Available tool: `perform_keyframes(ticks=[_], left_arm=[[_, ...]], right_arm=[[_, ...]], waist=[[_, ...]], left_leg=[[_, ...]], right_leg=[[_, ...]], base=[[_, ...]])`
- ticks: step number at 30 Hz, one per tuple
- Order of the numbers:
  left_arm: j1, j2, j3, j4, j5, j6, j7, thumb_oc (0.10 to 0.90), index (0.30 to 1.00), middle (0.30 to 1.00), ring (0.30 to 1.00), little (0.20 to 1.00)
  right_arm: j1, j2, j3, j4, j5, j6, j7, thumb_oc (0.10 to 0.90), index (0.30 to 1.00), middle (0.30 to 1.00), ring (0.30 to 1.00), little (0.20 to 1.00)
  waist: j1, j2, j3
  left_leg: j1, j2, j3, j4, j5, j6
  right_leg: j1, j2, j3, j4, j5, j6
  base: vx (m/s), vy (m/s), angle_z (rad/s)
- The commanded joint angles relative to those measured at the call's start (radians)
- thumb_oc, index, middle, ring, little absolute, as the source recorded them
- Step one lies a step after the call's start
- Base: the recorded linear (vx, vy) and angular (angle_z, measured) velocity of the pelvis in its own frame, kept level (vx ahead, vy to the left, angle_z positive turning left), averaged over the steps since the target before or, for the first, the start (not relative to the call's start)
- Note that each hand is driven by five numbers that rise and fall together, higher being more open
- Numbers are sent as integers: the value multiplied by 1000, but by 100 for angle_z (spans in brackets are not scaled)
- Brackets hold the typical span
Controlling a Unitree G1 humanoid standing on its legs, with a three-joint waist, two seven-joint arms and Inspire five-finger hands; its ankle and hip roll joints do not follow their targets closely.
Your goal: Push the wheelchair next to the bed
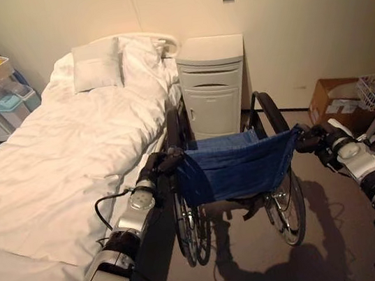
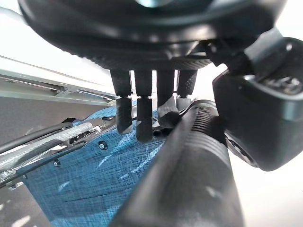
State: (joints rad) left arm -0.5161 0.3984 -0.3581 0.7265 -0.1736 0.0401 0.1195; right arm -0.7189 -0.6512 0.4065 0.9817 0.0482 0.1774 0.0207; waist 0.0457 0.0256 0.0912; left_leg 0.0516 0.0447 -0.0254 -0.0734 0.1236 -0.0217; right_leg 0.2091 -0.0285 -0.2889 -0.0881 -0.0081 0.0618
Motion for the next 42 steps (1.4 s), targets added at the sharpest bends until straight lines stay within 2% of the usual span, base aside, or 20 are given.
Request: perform_keyframes(ticks=[1,6,10,13,18,24,28,33,37,42], left_arm=[[13,-7,-140,-14,63,-6,-41,800,900,900,900,900],[29,38,-114,-53,67,2,-20,800,900,900,900,900],[44,98,-81,-100,64,5,-15,800,900,900,900,900],[48,130,-63,-103,65,-20,-16,800,900,900,900,900],[54,188,-23,-128,45,-42,-29,800,900,900,900,900],[48,255,35,-138,-9,-73,0,800,900,900,900,900],[51,305,96,-152,-63,-105,4,800,900,900,900,900],[80,363,174,-180,-65,-127,29,800,900,900,900,900],[105,376,221,-165,-144,-154,-3,800,900,900,900,900],[150,347,269,-151,-248,-169,-35,800,900,900,900,900]], right_arm=[[-25,146,100,-23,18,-23,66,800,900,900,900,900],[7,109,78,-123,88,21,72,800,900,900,900,900],[29,57,37,-221,226,85,90,800,900,900,900,900],[23,30,10,-256,280,83,92,800,900,900,900,900],[1,-31,-7,-329,367,131,116,800,900,900,900,900],[-33,-87,-19,-376,447,122,106,800,900,900,900,900],[-60,-133,-32,-418,520,93,77,800,900,900,900,900],[-44,-180,-84,-478,599,50,22,800,900,900,900,900],[-42,-228,-130,-474,619,26,-11,800,900,900,900,900],[-16,-268,-188,-449,655,5,-7,800,900,900,900,900]], waist=[[90,-37,50],[79,-37,52],[68,-41,54],[63,-43,53],[56,-47,46],[52,-53,37],[51,-57,34],[50,-62,27],[49,-65,22],[45,-69,17]], left_leg=[[17,-38,6,60,-108,-15],[23,-36,10,54,-110,-13],[30,-34,16,49,-113,-10],[35,-33,20,46,-115,-9],[46,-33,31,37,-117,-8],[54,-32,38,25,-117,-7],[57,-30,43,20,-117,-9],[58,-27,47,13,-117,-10],[58,-27,50,8,-120,-11],[59,-27,56,7,-124,-11]], right_leg=[[-64,-83,22,111,-24,23],[-66,-83,25,113,-25,23],[-67,-81,27,115,-28,23],[-66,-79,29,118,-29,23],[-61,-76,31,115,-32,24],[-59,-73,32,111,-35,24],[-57,-70,33,109,-36,24],[-58,-67,31,103,-37,25],[-60,-65,33,100,-39,28],[-62,-64,34,99,-40,32]], base=[[0,0,0],[0,0,0],[0,-2,-1],[0,0,0],[0,0,0],[0,0,0],[0,0,0],[0,0,0],[0,0,0],[0,0,0]])
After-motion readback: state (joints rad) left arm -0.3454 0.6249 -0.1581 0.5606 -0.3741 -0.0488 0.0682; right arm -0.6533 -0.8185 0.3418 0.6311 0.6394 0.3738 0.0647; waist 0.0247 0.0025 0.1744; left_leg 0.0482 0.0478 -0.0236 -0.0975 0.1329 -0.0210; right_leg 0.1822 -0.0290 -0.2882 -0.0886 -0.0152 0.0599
